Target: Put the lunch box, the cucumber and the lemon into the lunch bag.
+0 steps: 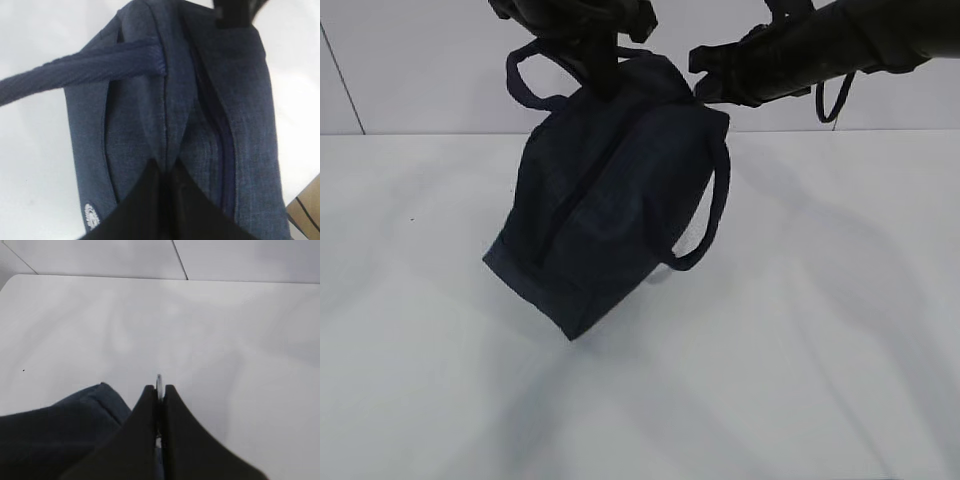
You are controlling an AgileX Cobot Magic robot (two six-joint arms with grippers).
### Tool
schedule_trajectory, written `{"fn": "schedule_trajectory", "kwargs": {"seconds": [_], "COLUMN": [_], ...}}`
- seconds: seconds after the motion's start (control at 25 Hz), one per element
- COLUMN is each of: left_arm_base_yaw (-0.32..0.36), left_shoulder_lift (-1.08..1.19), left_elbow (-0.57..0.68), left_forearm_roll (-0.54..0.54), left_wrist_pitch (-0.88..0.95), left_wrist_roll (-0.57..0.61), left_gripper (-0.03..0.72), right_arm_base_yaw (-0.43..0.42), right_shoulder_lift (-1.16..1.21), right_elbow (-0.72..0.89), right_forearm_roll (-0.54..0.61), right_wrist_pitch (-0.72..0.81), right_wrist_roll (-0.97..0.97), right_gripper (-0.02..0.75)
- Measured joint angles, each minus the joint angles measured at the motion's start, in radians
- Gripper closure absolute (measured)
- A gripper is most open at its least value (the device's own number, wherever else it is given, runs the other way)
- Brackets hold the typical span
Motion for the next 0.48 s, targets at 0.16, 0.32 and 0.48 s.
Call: {"fn": "schedule_trajectory", "kwargs": {"seconds": [0.16,0.32,0.48], "left_arm_base_yaw": [-0.001,0.0,0.0], "left_shoulder_lift": [-0.039,-0.07,-0.088], "left_elbow": [0.0,0.0,0.001], "left_forearm_roll": [-0.009,-0.022,-0.034], "left_wrist_pitch": [0.0,0.0,-0.002], "left_wrist_roll": [0.0,0.002,0.005], "left_gripper": [0.694,0.695,0.695], "right_arm_base_yaw": [-0.02,-0.032,-0.032], "right_shoulder_lift": [0.0,0.0,0.0], "right_elbow": [0.0,-0.001,-0.001], "right_forearm_roll": [0.028,0.054,0.063], "right_wrist_pitch": [-0.001,-0.001,0.003], "right_wrist_roll": [0.0,0.0,0.0], "right_gripper": [0.737,0.737,0.737]}}
